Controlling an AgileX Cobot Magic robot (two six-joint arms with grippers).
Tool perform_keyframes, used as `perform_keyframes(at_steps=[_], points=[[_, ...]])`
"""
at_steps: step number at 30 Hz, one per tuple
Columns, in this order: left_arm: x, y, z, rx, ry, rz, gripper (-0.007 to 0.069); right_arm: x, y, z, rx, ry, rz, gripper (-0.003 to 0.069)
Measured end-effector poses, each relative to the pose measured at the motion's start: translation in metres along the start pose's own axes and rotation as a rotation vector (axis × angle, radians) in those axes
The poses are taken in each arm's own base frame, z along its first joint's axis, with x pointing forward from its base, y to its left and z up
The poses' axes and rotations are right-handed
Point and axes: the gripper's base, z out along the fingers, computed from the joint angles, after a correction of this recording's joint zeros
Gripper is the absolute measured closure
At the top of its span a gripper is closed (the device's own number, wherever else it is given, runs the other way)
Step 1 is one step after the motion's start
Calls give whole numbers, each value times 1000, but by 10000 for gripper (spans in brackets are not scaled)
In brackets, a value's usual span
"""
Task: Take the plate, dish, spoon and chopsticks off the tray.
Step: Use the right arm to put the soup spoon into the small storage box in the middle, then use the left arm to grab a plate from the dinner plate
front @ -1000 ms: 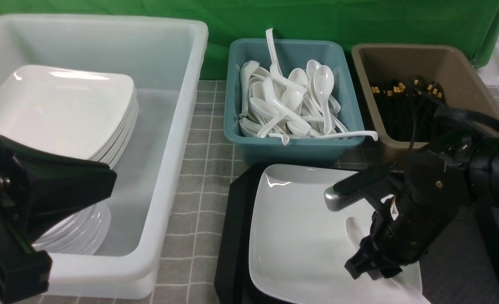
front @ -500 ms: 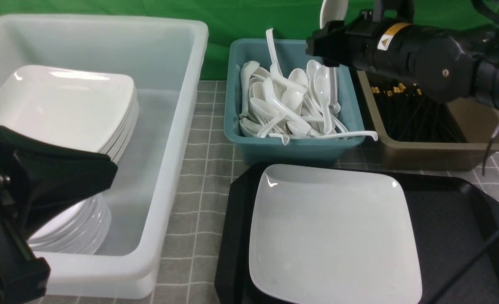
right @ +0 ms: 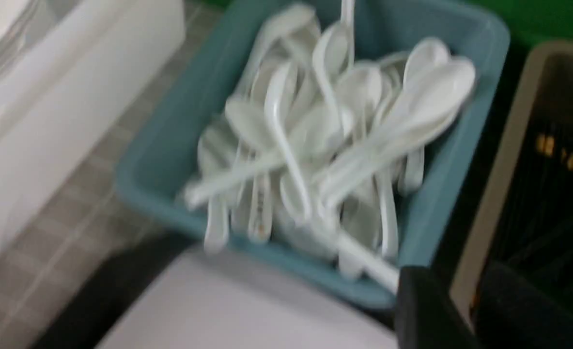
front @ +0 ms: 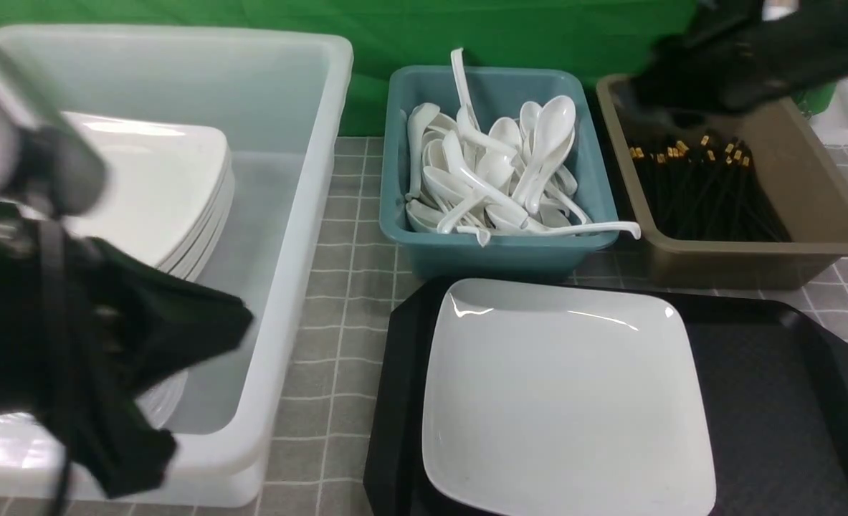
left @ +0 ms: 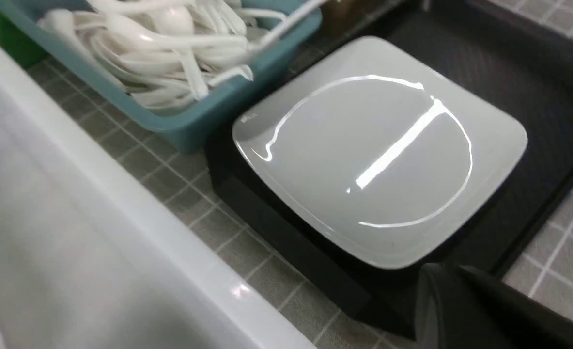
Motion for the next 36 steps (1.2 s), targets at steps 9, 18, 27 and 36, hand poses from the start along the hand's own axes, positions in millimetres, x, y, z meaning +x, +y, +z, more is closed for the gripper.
perform_keyframes(at_steps=[9,18,27,36], points=[[4,-47,102,215,248,394,615,122,24,-83,-54,103,-52,530],[-7,-60,141,205,157,383,615,201,25,-135,-40,-70,-13,515],[-10,-57,179,324,402,641,580,230,25,-168,-28,-223,3,500],[17,-50,219,353,569,887,268,232,25,-169,-27,-210,1,493]])
